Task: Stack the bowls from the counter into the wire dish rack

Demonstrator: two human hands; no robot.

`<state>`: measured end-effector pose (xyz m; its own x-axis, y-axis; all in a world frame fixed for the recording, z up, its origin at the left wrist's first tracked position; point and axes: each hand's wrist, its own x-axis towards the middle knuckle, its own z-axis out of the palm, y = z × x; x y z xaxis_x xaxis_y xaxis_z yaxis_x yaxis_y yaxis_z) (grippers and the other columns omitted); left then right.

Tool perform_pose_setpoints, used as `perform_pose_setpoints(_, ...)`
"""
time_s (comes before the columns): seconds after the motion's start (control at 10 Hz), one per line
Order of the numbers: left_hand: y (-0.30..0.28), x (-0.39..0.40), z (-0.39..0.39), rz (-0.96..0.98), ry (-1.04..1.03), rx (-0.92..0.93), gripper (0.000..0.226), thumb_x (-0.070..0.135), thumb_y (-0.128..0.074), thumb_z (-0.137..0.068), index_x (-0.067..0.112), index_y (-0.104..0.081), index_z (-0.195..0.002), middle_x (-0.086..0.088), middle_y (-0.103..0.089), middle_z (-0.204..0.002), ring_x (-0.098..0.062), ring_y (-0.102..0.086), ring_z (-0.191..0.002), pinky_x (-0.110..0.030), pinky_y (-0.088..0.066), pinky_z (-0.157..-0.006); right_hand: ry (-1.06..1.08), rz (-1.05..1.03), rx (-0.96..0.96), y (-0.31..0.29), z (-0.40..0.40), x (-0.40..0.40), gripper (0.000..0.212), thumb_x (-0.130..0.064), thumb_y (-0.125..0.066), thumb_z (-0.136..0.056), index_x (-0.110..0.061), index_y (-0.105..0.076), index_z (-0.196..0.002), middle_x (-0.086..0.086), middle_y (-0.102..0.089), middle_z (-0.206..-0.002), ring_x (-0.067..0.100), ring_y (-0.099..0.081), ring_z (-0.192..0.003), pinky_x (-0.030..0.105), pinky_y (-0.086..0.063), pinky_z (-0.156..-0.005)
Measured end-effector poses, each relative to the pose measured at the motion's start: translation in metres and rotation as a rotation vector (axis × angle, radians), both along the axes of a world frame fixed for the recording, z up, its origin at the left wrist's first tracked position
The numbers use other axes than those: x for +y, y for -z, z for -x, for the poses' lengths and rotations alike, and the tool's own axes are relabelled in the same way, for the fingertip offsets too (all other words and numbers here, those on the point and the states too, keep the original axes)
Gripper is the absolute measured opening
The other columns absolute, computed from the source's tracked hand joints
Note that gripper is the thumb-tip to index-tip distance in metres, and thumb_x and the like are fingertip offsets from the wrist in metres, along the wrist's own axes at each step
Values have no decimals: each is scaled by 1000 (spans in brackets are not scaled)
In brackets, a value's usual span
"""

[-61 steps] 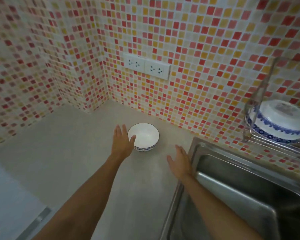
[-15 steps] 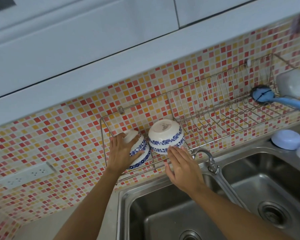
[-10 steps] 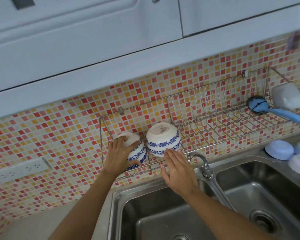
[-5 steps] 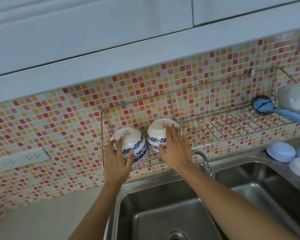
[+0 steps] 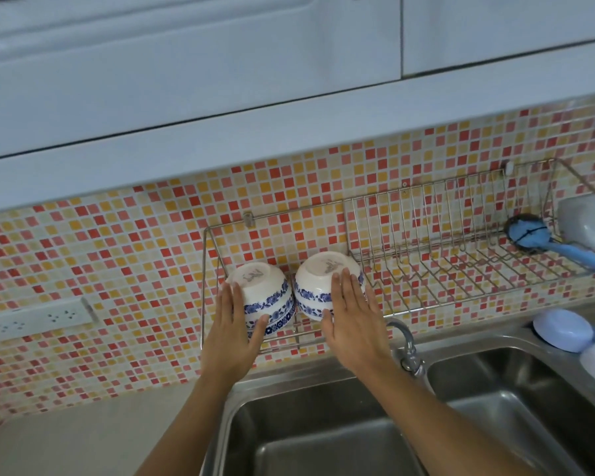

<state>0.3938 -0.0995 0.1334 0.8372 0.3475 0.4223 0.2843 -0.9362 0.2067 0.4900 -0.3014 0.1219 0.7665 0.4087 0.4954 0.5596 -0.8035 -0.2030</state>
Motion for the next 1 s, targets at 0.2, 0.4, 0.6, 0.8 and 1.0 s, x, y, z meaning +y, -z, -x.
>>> perform_pose_setpoints(0.2, 2, 3, -2, 8, 4, 28, 87, 74, 4, -78, 22, 34, -142, 1, 33, -154, -18, 23, -144, -39, -11, -116, 17, 4, 18, 0, -1, 2, 66, -40, -24, -93, -5, -32, -148, 14, -34, -153, 27, -36, -141, 52, -32, -113)
perform_pose_setpoints(0.4, 7, -3, 1, -24, -79, -3, 85, 71, 11, -81, 17, 23, -146, -3, 27, -154, -20, 20, -145, -38, 7, -119, 32, -14, 50, 4, 13, -2, 64, -44, -15, -101, -4, -40, -144, 13, -44, -148, 26, -41, -138, 50, -26, -114)
perform_pose_setpoints(0.6, 20, -16, 21, -14, -77, -10, 82, 65, 23, -81, 17, 15, -147, -1, 22, -155, -19, 19, -145, -38, 13, -118, -61, 72, 72, 11, 28, -18, 67, -52, -5, -101, -10, -13, -152, 7, -10, -160, 22, -7, -149, 44, 0, -117)
perform_pose_setpoints(0.8, 30, -25, 52, -20, -35, 111, 91, 66, 34, -72, 14, 20, -145, -6, 25, -155, -22, 24, -143, -33, 18, -117, -86, 160, 198, 0, 40, -28, 104, -60, 38, -68, -11, 4, -153, 6, 10, -162, 19, 11, -149, 42, 7, -121)
perform_pose_setpoints(1.0, -3, -30, 75, 15, -2, 291, 85, 63, 25, -77, 16, 18, -147, -4, 19, -158, -19, 20, -144, -34, 8, -119, -93, 204, 355, -39, 60, -39, 61, -40, -10, -103, -5, -10, -153, 12, -7, -162, 23, -3, -150, 40, -2, -122)
